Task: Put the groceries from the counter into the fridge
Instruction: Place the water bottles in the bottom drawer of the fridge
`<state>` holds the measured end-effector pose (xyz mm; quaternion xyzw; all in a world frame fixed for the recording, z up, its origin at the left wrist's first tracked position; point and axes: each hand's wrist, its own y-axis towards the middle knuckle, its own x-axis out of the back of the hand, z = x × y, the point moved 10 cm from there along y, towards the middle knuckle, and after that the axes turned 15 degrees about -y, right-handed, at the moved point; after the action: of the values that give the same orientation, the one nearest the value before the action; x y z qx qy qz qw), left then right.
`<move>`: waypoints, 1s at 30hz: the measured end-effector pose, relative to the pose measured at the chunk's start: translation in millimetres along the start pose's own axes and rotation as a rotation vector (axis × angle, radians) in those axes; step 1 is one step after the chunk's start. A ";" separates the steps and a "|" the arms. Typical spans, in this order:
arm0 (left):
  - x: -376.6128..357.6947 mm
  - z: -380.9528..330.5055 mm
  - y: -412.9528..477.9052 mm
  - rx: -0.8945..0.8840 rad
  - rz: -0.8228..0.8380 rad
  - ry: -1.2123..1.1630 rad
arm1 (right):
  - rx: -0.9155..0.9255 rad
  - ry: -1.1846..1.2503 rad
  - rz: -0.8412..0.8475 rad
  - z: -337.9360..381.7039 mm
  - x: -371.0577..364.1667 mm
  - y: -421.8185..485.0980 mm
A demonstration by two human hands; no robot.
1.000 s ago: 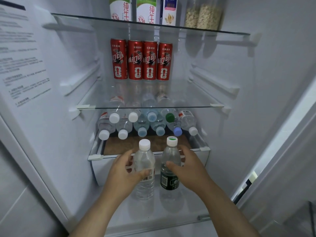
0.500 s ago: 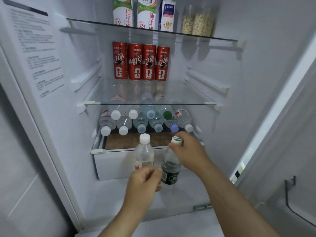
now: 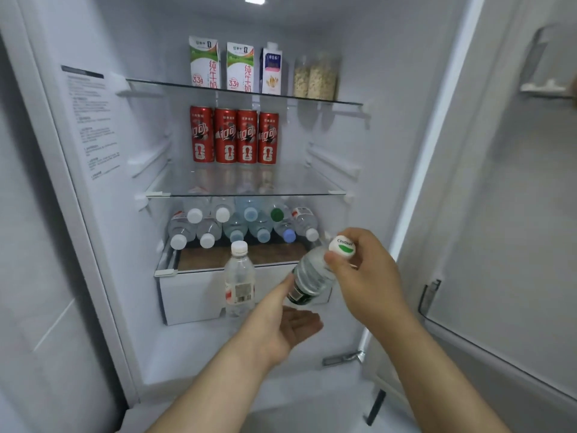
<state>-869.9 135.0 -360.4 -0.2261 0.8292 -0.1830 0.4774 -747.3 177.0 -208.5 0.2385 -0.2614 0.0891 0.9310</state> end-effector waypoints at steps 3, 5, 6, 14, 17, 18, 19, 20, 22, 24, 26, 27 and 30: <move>-31.3 -4.1 -8.7 -0.023 0.112 -0.086 | 0.018 0.026 -0.035 0.7 18.7 -22.7; -48.7 -10.2 -16.6 -0.062 0.156 -0.085 | 0.024 0.026 -0.049 -0.5 27.4 -36.9; -55.7 -14.3 -22.0 -0.095 0.159 -0.064 | 0.021 0.015 -0.048 -1.3 29.8 -42.1; -84.5 -38.4 -31.4 -0.264 0.162 0.189 | -0.023 -0.113 0.067 -4.8 27.2 -42.0; -87.1 -43.0 -24.4 -0.290 0.158 0.238 | -0.057 -0.088 0.157 -5.7 15.2 -34.5; -88.0 -44.0 -22.0 -0.291 0.156 0.252 | -0.059 -0.107 0.174 -6.9 10.8 -30.8; -88.8 -45.4 -18.0 -0.292 0.155 0.262 | -0.052 -0.129 0.175 -7.5 7.8 -26.8; -90.0 -46.5 -14.8 -0.287 0.157 0.270 | -0.055 -0.150 0.165 -10.0 5.4 -22.0; -93.3 -49.7 -8.9 -0.267 0.169 0.284 | -0.083 -0.162 0.132 -16.0 2.1 -13.2; -97.8 -55.1 -1.4 -0.243 0.182 0.315 | -0.093 -0.129 0.087 -20.2 -3.0 -4.7; -104.1 -61.4 6.9 -0.223 0.198 0.394 | -0.105 -0.063 0.041 -26.2 -10.6 3.5; -107.4 -65.5 10.7 -0.221 0.206 0.456 | -0.109 -0.040 0.013 -27.4 -13.9 7.5; -114.7 -85.6 19.0 -0.245 0.230 0.670 | -0.164 -0.004 -0.060 -41.7 -26.2 26.4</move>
<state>-897.9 221.3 -248.1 -0.1145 0.9751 -0.0913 0.1664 -758.7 219.4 -243.1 0.1694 -0.2627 0.0390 0.9491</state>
